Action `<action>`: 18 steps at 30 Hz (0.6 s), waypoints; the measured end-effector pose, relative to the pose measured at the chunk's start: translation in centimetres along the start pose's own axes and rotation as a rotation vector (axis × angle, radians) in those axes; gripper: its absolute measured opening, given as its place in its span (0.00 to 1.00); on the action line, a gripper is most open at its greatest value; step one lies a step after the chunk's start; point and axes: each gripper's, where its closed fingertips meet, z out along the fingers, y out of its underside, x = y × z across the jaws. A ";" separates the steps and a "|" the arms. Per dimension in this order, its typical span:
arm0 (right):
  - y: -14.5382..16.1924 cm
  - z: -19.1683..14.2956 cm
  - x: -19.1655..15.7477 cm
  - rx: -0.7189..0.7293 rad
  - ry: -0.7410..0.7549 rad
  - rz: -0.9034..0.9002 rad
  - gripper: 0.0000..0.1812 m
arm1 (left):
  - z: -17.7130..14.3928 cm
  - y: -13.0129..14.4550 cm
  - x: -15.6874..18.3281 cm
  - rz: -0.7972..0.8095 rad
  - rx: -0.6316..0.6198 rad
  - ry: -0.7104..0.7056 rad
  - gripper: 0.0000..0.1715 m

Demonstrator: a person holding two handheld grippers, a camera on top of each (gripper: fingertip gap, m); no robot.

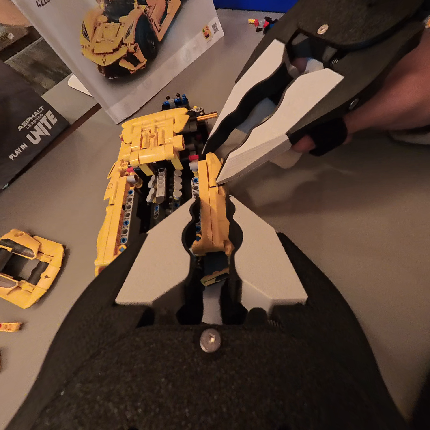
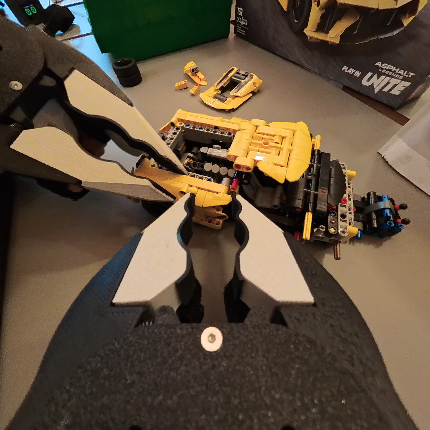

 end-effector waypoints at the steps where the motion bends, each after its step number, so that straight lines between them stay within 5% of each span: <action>1: 0.1 0.0 0.1 -0.002 0.014 0.007 0.16 | 0.0 0.0 0.0 -0.023 0.012 0.001 0.12; 18: 0.1 -0.1 0.3 -0.005 0.035 0.051 0.16 | -0.5 -0.1 -0.2 -0.124 0.098 0.027 0.09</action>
